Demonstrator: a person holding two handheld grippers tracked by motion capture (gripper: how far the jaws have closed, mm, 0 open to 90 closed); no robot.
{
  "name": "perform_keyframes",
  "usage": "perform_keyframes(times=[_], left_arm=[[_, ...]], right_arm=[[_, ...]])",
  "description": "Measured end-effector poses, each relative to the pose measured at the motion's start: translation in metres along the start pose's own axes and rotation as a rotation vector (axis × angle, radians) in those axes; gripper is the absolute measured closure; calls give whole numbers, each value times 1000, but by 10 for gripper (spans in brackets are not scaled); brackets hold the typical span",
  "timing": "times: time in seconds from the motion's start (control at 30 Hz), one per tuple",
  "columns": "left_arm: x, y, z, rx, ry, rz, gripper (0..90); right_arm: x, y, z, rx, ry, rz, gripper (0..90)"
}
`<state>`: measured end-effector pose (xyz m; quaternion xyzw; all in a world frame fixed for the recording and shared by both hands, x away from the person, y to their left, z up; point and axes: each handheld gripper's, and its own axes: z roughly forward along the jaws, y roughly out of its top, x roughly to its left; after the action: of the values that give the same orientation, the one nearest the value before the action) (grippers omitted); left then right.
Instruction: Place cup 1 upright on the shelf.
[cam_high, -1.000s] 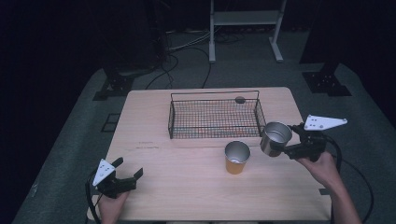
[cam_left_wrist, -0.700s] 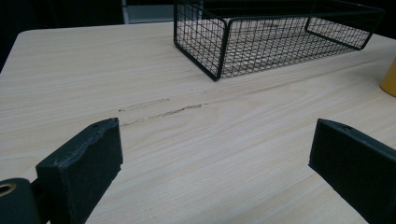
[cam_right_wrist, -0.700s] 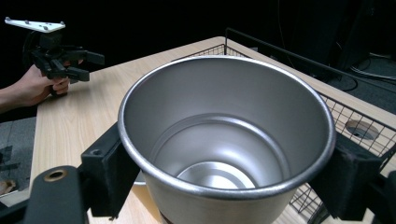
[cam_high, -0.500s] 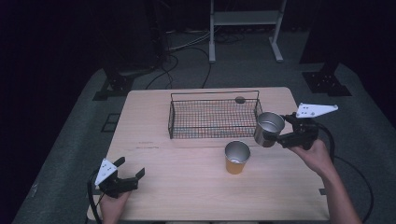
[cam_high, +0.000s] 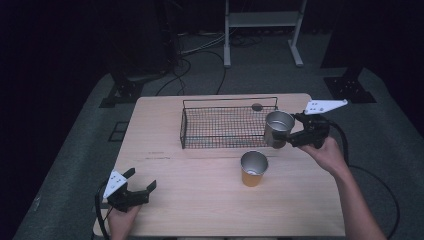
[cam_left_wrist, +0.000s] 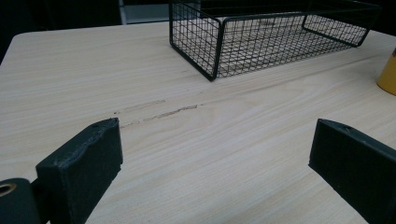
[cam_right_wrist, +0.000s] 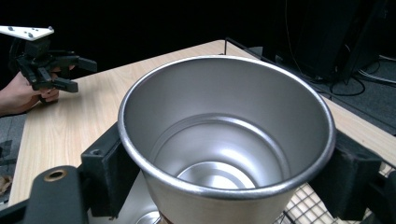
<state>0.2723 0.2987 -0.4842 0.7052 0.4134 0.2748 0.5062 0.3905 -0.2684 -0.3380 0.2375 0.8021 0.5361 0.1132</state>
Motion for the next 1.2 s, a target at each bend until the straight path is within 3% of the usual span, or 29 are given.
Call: perform_keyframes(times=[0.33, 1.2], left_arm=[[-1, 1, 1, -8, -1, 4, 17], [2, 1, -4, -15, 5, 0, 17]], right_arm=[[-7, 23, 17, 9, 16, -36, 175], [-24, 65, 66, 45, 48, -70, 174]])
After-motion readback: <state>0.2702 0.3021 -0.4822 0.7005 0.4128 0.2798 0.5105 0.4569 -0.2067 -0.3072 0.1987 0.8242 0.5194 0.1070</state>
